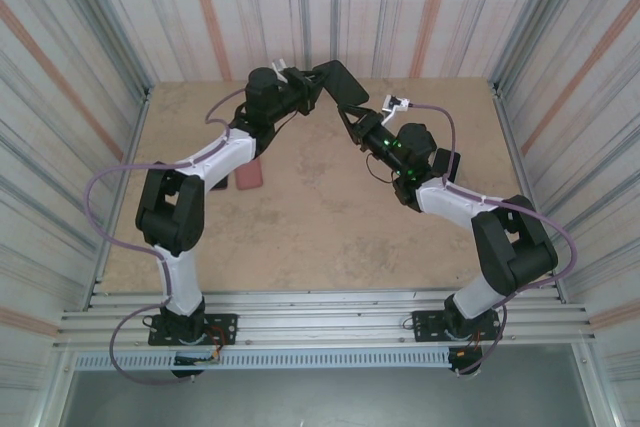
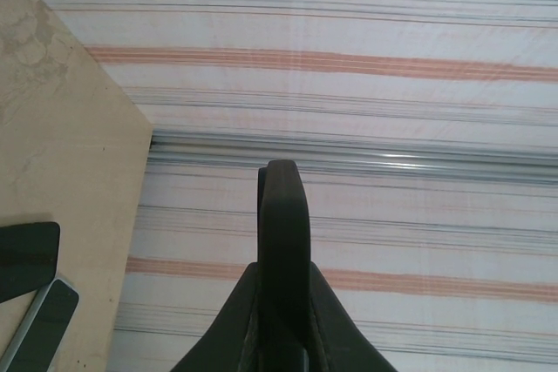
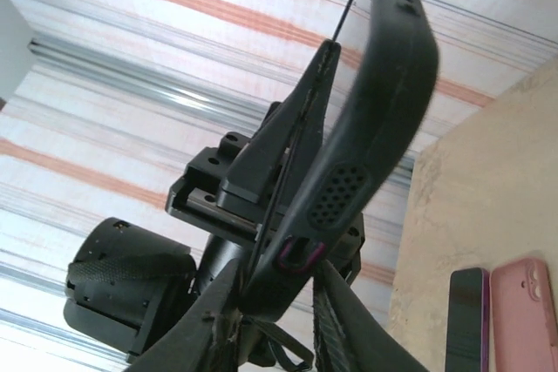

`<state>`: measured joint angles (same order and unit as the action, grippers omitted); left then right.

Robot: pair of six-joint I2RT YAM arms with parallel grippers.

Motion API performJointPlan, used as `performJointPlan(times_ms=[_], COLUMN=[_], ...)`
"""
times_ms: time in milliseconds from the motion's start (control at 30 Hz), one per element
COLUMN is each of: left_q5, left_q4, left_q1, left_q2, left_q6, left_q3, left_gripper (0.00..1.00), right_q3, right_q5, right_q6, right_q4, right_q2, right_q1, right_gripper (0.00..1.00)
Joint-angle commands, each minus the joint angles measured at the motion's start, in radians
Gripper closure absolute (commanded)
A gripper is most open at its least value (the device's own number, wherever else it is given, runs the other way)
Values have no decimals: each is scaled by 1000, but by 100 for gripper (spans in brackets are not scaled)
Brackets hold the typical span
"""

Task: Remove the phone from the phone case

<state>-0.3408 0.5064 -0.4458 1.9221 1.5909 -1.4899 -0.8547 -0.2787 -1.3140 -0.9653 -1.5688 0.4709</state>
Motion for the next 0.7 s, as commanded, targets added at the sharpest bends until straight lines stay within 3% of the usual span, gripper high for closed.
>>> performJointPlan(times_ms=[0, 333, 667], left_q5=[8, -19, -95], left_q4=[65, 13, 62], left_q1=[-8, -11, -21], left_q2=[-87, -106, -120], left_q6=[25, 43, 125], left_q3=[10, -12, -50], left_gripper=[100, 100, 100], right_q3=[-3, -26, -42], right_q5=[24, -52, -131], right_q6=[27, 133, 338], right_q4=[-49, 43, 186], right_q2=[-12, -8, 3], right_q1=[-6, -12, -38], right_gripper=[80, 91, 93])
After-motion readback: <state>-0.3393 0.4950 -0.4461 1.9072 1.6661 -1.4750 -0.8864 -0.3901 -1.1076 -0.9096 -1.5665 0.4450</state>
